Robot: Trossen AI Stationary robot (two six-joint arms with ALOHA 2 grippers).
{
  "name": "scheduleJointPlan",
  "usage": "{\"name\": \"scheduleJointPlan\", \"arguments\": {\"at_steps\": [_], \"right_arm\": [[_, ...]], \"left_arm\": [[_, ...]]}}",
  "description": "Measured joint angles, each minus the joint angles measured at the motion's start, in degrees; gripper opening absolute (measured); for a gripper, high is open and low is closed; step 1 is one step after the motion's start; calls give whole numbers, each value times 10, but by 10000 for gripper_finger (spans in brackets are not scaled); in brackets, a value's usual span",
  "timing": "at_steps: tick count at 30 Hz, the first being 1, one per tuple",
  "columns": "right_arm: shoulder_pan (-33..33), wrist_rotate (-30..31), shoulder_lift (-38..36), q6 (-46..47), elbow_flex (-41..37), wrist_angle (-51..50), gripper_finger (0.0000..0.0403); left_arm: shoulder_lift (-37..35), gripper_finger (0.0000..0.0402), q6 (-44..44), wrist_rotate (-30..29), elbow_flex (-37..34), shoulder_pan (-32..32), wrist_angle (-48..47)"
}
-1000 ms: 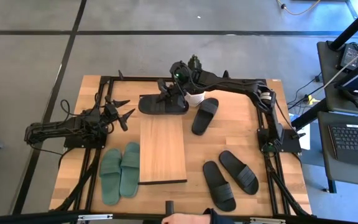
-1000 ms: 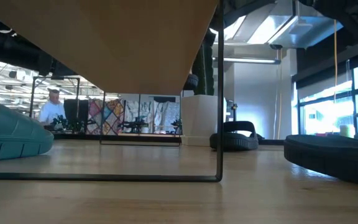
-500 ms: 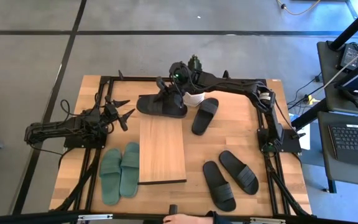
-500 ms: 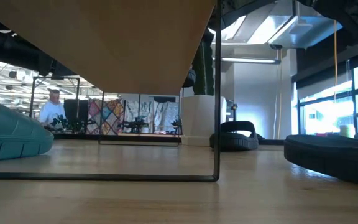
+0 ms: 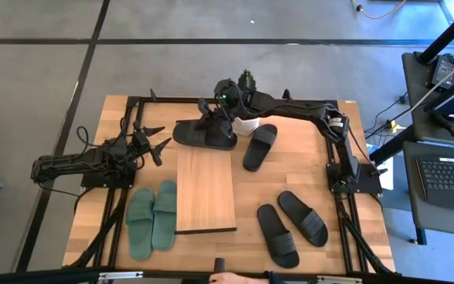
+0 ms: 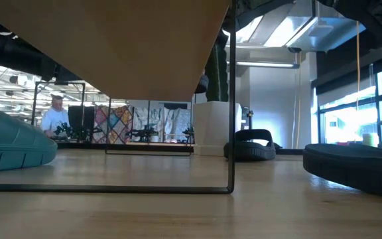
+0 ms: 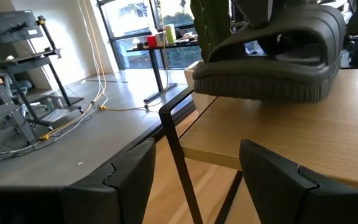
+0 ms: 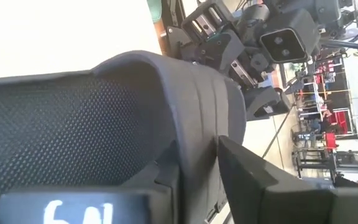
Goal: Pick and place slides into the shelf
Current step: Put the black slides on the shelf
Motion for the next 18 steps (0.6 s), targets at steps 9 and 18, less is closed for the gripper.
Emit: {"name": "scheduleJointPlan", "arguments": {"at_steps": [9, 18], "right_arm": [[0, 0, 0, 1, 0, -1, 166], [19, 151, -2, 47, 0, 1, 192]], "left_arm": [[0, 225, 0, 0, 0, 0, 0], [0, 225, 0, 0, 0, 0, 0]]}}
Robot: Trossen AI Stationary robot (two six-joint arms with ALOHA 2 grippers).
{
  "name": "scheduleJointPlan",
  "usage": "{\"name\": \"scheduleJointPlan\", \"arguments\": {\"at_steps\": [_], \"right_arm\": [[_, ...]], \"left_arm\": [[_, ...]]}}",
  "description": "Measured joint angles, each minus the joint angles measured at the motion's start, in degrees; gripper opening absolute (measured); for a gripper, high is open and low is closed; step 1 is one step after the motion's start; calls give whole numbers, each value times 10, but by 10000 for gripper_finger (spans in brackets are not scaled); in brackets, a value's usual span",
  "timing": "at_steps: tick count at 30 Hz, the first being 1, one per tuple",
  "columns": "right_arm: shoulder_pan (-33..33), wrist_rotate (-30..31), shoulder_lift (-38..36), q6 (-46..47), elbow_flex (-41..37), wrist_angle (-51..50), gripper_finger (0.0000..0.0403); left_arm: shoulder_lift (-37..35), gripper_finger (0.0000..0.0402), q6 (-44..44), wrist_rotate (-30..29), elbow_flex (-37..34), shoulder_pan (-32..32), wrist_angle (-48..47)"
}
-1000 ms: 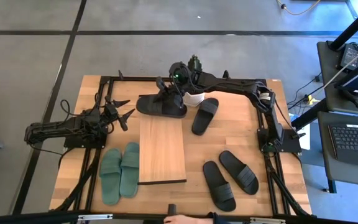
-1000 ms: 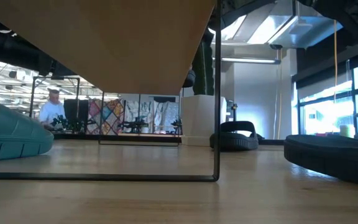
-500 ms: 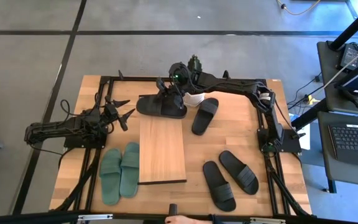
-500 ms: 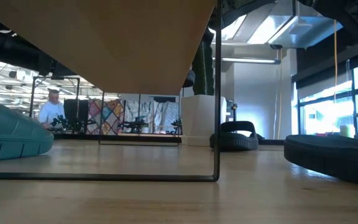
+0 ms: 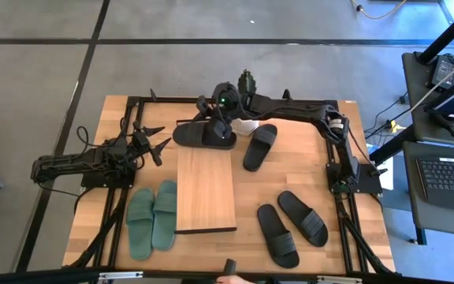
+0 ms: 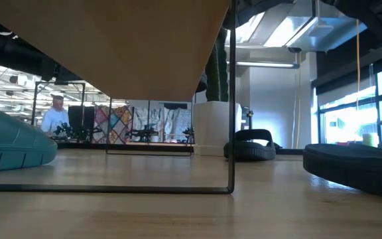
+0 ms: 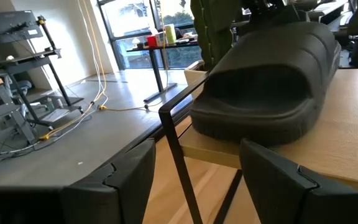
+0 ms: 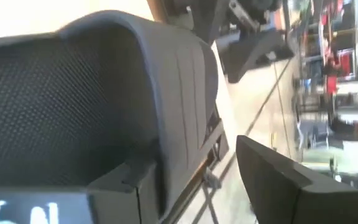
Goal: Pick and place slides into the shelf
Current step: Put the black slides on the shelf
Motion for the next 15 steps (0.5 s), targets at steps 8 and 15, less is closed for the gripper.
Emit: {"name": "scheduleJointPlan", "arguments": {"at_steps": [8, 15], "right_arm": [[20, 36, -25, 30, 0, -56, 191], [35, 99, -41, 81, 28, -149, 191]], "left_arm": [[0, 225, 0, 0, 0, 0, 0], [0, 225, 0, 0, 0, 0, 0]]}}
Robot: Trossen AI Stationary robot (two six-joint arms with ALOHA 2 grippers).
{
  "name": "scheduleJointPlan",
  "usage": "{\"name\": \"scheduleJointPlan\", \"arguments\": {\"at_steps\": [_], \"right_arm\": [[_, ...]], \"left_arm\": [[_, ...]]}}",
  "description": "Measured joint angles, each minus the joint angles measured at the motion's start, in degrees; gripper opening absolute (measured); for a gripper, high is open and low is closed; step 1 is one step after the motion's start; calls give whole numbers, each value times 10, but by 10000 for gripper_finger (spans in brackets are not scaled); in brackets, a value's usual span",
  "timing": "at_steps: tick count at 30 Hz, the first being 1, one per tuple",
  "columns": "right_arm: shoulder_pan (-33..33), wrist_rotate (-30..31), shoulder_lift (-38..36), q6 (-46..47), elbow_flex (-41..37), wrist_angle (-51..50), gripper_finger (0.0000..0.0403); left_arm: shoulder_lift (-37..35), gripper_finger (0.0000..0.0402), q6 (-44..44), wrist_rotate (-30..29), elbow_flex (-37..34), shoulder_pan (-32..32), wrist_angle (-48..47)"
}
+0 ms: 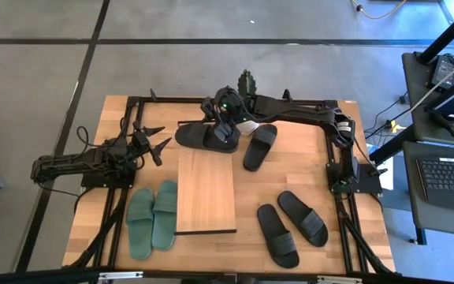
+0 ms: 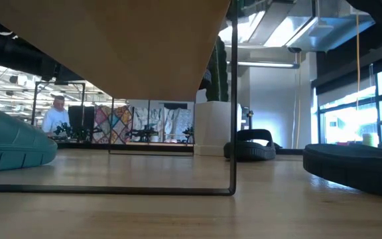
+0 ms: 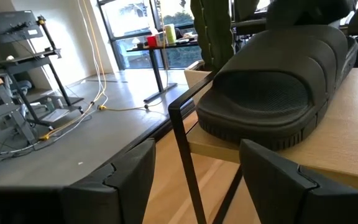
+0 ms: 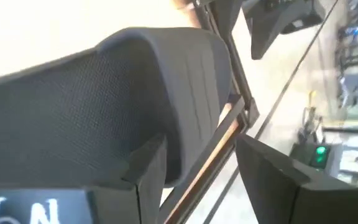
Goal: Pick and place slides into the shelf
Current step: Put the black slides on the shelf
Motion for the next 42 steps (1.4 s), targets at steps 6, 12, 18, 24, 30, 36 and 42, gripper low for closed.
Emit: {"name": "scheduleJointPlan", "arguments": {"at_steps": [6, 12, 18, 24, 30, 36, 42], "right_arm": [[11, -3, -2, 182, 83, -171, 191], [13, -145, -2, 366, 118, -283, 191], [30, -192, -1, 434, 70, -283, 191], [72, -142, 0, 500, 44, -282, 191], [108, -12, 0, 556, 40, -273, 191], [119, 4, 0, 581, 40, -257, 191], [113, 6, 0, 592, 27, -253, 191]], "left_arm": [[0, 225, 0, 1, 0, 0, 0], [0, 225, 0, 1, 0, 0, 0], [0, 225, 0, 1, 0, 0, 0], [0, 225, 0, 1, 0, 0, 0], [0, 225, 0, 2, 0, 0, 0], [0, 225, 0, 2, 0, 0, 0], [0, 225, 0, 2, 0, 0, 0]]}}
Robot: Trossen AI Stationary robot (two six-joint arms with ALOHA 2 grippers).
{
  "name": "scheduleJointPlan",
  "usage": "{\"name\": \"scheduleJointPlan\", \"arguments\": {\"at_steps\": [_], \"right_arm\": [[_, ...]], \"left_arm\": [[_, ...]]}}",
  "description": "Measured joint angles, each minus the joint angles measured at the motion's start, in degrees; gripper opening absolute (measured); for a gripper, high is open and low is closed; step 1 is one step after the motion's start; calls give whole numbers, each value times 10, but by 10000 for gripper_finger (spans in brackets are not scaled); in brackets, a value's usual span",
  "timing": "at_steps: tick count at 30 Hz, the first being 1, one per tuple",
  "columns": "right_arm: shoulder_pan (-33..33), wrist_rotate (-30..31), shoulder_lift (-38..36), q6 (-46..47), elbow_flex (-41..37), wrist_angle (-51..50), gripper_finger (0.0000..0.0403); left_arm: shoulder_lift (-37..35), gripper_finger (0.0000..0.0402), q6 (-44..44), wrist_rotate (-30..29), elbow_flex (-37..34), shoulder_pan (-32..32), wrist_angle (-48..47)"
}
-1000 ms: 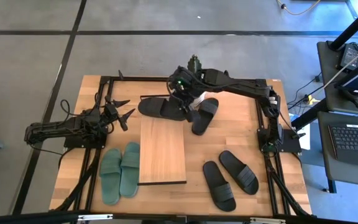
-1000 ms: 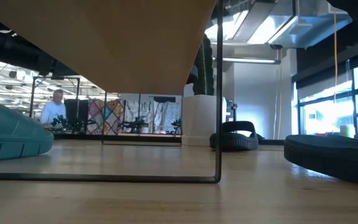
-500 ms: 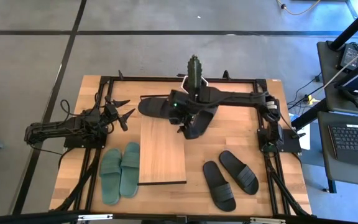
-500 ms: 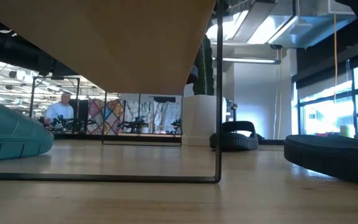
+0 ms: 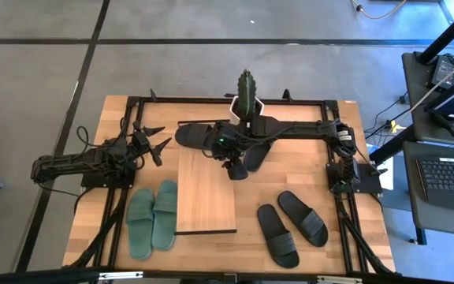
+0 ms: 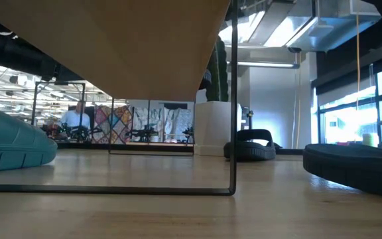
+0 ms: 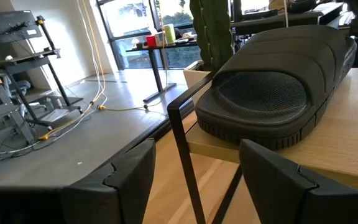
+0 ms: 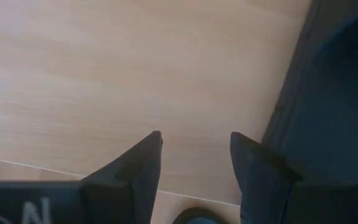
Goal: Pick and place slides into the shelf
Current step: Put the black slides on the shelf
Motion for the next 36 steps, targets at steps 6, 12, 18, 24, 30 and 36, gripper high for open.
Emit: {"name": "scheduleJointPlan", "arguments": {"at_steps": [6, 12, 18, 24, 30, 36], "right_arm": [[-19, 0, 0, 0, -27, 24, 191], [-32, 0, 0, -2, -27, 46, 191], [-37, 1, 0, -16, -27, 53, 191], [-37, 66, 0, -30, -27, 64, 191], [-37, 69, 0, -31, -21, 43, 191], [-31, 69, 0, -33, 3, 16, 191]], "left_arm": [[0, 225, 0, 0, 0, 0, 0], [0, 225, 0, 0, 0, 0, 0], [0, 225, 0, 0, 0, 0, 0], [0, 225, 0, 0, 0, 0, 0], [0, 225, 0, 0, 0, 0, 0], [0, 225, 0, 0, 0, 0, 0]]}}
